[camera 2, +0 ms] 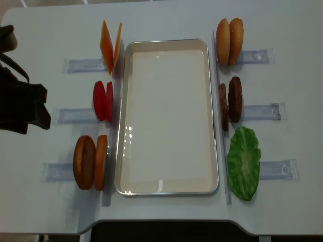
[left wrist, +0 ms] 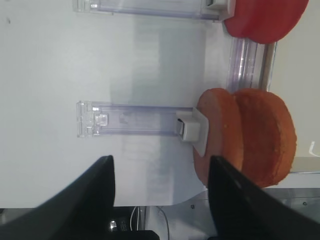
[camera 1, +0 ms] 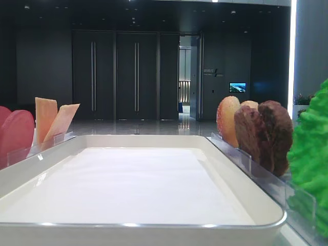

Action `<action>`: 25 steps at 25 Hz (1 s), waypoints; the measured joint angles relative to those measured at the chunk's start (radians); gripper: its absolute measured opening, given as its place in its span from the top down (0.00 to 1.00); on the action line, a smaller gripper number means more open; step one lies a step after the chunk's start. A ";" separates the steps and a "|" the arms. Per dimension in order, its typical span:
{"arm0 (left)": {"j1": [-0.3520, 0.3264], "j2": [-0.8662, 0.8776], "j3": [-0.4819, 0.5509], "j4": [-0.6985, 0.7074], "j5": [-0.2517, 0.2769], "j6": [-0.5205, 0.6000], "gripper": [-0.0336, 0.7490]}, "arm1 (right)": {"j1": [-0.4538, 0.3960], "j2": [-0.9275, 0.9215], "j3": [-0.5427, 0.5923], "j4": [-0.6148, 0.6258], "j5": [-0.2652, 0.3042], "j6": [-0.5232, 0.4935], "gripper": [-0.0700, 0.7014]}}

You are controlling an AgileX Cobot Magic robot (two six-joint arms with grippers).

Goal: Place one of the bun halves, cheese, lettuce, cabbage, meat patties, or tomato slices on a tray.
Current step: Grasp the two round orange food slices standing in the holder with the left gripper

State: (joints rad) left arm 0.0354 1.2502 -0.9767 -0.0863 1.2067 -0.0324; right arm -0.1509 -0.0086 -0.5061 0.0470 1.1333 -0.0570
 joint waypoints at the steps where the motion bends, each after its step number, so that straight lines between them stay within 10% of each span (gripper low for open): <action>1: 0.000 0.002 0.000 0.000 0.000 0.000 0.38 | 0.000 0.000 0.000 0.000 0.000 0.000 0.15; 12: -0.060 0.002 0.000 -0.065 -0.046 -0.021 0.38 | 0.000 0.000 0.000 0.000 0.000 0.000 0.15; 25: -0.437 0.039 0.000 0.031 -0.099 -0.365 0.38 | 0.000 0.000 0.000 0.000 0.000 0.000 0.15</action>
State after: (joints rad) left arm -0.4015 1.2890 -0.9767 -0.0557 1.1079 -0.3974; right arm -0.1509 -0.0086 -0.5061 0.0470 1.1333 -0.0570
